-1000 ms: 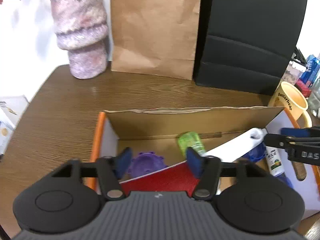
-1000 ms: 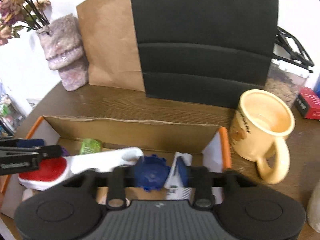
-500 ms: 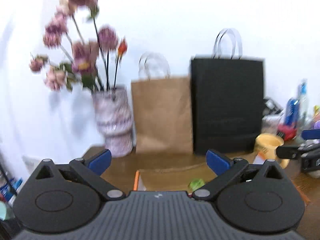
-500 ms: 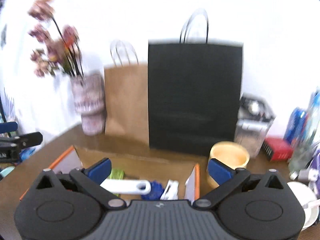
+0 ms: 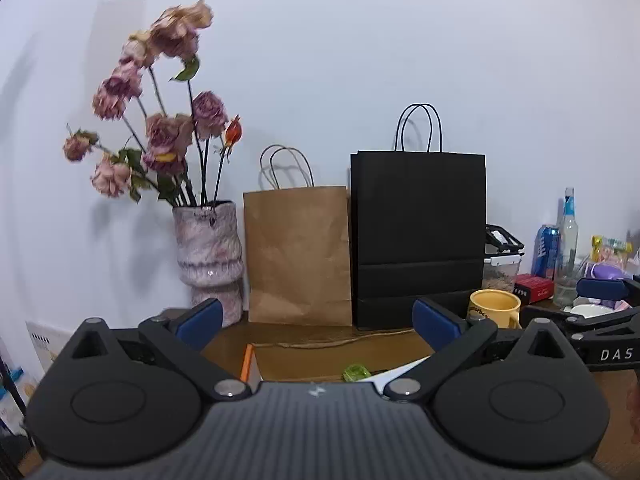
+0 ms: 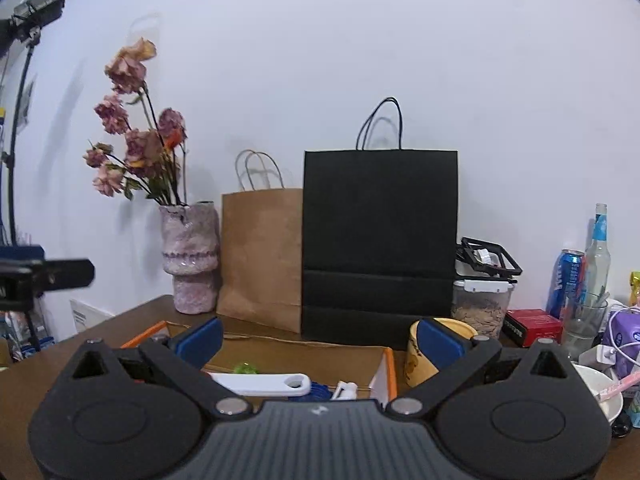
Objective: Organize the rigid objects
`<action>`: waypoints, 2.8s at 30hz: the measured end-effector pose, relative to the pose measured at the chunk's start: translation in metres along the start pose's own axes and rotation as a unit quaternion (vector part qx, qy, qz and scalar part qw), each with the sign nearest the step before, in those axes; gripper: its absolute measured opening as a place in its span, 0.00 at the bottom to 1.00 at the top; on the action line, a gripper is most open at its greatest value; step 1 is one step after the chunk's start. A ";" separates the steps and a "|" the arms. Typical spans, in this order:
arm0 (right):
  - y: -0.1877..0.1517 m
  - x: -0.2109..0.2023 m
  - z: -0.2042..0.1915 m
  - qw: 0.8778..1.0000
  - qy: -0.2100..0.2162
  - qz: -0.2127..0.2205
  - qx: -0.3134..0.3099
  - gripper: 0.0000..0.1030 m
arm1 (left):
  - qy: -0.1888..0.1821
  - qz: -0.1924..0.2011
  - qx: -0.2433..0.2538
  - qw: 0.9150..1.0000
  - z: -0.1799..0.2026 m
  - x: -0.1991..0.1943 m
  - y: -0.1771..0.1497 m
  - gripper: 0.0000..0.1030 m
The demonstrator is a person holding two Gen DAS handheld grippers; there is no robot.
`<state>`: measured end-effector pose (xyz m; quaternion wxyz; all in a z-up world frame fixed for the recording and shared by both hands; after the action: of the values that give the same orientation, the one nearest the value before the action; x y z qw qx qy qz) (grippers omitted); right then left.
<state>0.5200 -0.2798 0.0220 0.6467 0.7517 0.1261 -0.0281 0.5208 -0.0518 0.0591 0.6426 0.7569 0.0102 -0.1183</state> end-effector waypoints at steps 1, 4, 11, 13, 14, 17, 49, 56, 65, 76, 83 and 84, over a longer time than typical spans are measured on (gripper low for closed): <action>0.000 -0.003 0.000 1.000 0.001 0.004 0.001 1.00 | 0.001 0.001 -0.005 1.000 -0.001 -0.002 -0.002 1.00; -0.001 -0.016 -0.002 1.000 -0.002 0.008 0.005 1.00 | 0.009 0.006 -0.010 1.000 -0.003 -0.011 -0.007 1.00; -0.013 -0.071 -0.016 1.000 0.004 0.010 -0.009 1.00 | 0.031 0.024 -0.028 0.999 -0.010 -0.074 -0.015 1.00; -0.018 -0.090 -0.020 1.000 0.003 0.009 -0.009 1.00 | 0.039 0.023 -0.025 0.999 -0.010 -0.098 -0.021 1.00; -0.022 -0.100 -0.022 1.000 0.004 0.008 -0.009 1.00 | 0.045 0.022 -0.019 0.999 -0.009 -0.111 -0.025 1.00; -0.034 -0.132 -0.028 1.000 0.003 0.005 -0.001 1.00 | 0.046 0.023 -0.021 0.998 -0.008 -0.150 -0.038 1.00; -0.140 -0.416 -0.085 0.998 -0.020 0.021 0.059 1.00 | 0.044 0.025 -0.005 0.999 0.037 -0.409 -0.129 1.00; -0.137 -0.413 -0.084 0.998 -0.020 0.022 0.063 1.00 | 0.044 0.031 -0.006 0.999 0.038 -0.411 -0.129 1.00; -0.136 -0.412 -0.088 0.998 -0.016 0.022 0.058 1.00 | 0.041 0.028 -0.006 0.999 0.040 -0.410 -0.130 1.00; -0.137 -0.413 -0.087 0.998 -0.015 0.020 0.058 1.00 | 0.036 0.024 -0.004 0.999 0.038 -0.408 -0.130 1.00; -0.138 -0.413 -0.088 0.998 -0.015 0.022 0.054 1.00 | 0.036 0.023 -0.004 0.999 0.038 -0.408 -0.130 1.00; -0.138 -0.413 -0.089 0.998 -0.015 0.021 0.055 1.00 | 0.036 0.022 -0.005 0.999 0.037 -0.408 -0.130 1.00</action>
<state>0.0791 -0.2379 -0.0124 0.6069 0.7880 0.0987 -0.0329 0.0960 -0.0098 0.0061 0.6478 0.7577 0.0169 -0.0769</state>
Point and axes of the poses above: each gripper's, at about its wrist camera, not at the fingertips, and x roughly the way its jaws point, z to its right, y to its top, the point moved 7 cm from there along x, roughly the way its jaws point, and after that the axes turned 7 degrees about x, right-handed, at the moved point
